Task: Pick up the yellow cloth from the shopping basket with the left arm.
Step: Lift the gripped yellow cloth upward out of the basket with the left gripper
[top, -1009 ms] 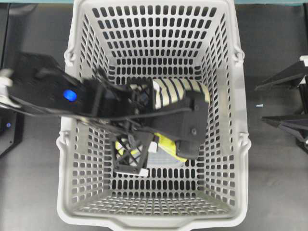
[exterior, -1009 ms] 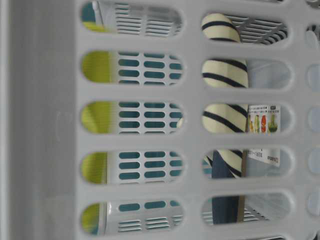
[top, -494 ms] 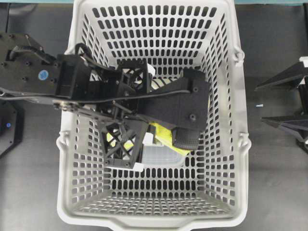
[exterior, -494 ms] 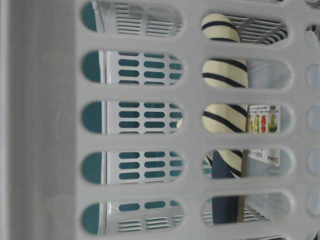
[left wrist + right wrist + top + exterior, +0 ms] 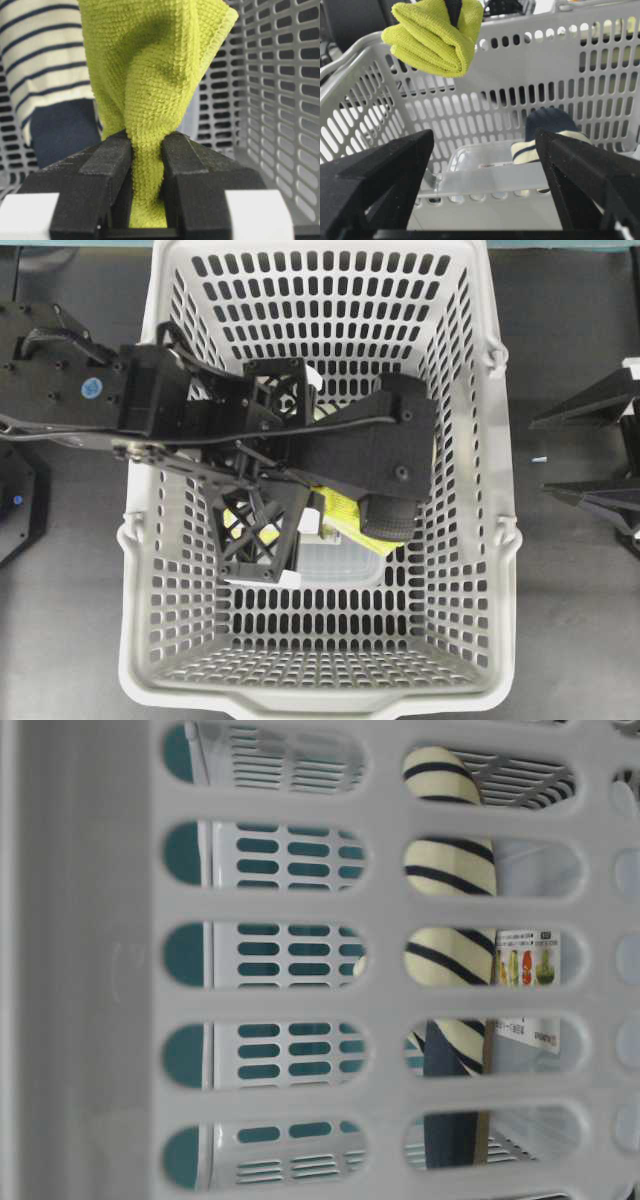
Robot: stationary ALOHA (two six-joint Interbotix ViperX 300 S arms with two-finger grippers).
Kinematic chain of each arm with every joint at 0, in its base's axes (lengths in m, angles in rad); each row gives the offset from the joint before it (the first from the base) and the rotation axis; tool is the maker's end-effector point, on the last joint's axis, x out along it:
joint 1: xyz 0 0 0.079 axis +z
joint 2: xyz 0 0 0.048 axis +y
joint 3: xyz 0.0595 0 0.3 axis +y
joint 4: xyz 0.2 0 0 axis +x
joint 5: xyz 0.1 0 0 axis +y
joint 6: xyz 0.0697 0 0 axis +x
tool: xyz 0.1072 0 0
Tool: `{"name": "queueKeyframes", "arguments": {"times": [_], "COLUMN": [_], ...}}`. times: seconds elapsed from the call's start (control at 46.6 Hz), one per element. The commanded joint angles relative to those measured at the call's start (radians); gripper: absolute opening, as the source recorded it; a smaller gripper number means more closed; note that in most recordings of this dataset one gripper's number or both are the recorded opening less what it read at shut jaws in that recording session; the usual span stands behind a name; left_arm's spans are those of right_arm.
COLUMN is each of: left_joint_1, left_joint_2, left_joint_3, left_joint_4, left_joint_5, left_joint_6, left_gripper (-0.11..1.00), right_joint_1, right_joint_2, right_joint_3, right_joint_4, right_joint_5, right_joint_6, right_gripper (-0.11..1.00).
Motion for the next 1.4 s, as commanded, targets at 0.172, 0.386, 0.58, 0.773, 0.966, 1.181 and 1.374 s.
{"name": "queueKeyframes", "arguments": {"times": [0.172, 0.386, 0.58, 0.773, 0.966, 1.181, 1.374], "left_joint_1": [0.003, 0.008, 0.017, 0.055, 0.055, 0.057, 0.058], "left_joint_2": [-0.020, -0.018, -0.018, -0.011, -0.005, -0.005, -0.005], "left_joint_3": [-0.018, -0.018, -0.018, -0.005, -0.003, 0.015, 0.020], "left_joint_4": [0.003, 0.003, 0.003, 0.005, 0.003, 0.003, 0.003], "left_joint_5": [-0.003, -0.002, -0.002, -0.011, -0.012, -0.012, -0.012], "left_joint_6": [-0.002, 0.000, 0.000, 0.008, 0.009, 0.008, 0.009], "left_gripper": [0.13, 0.13, 0.13, 0.13, 0.13, 0.13, 0.13], "right_joint_1": [0.002, 0.002, 0.000, 0.000, 0.000, 0.000, 0.000], "right_joint_2": [0.005, 0.006, 0.005, 0.006, 0.005, 0.006, 0.005], "right_joint_3": [-0.006, -0.003, -0.002, 0.000, 0.000, 0.003, 0.006], "right_joint_4": [0.003, 0.003, 0.003, 0.003, 0.003, 0.003, 0.003], "right_joint_5": [-0.011, -0.011, -0.011, -0.011, -0.011, -0.011, -0.011], "right_joint_6": [-0.002, -0.002, -0.002, -0.002, -0.002, -0.002, -0.002], "right_gripper": [0.78, 0.78, 0.78, 0.78, 0.78, 0.78, 0.78]}}
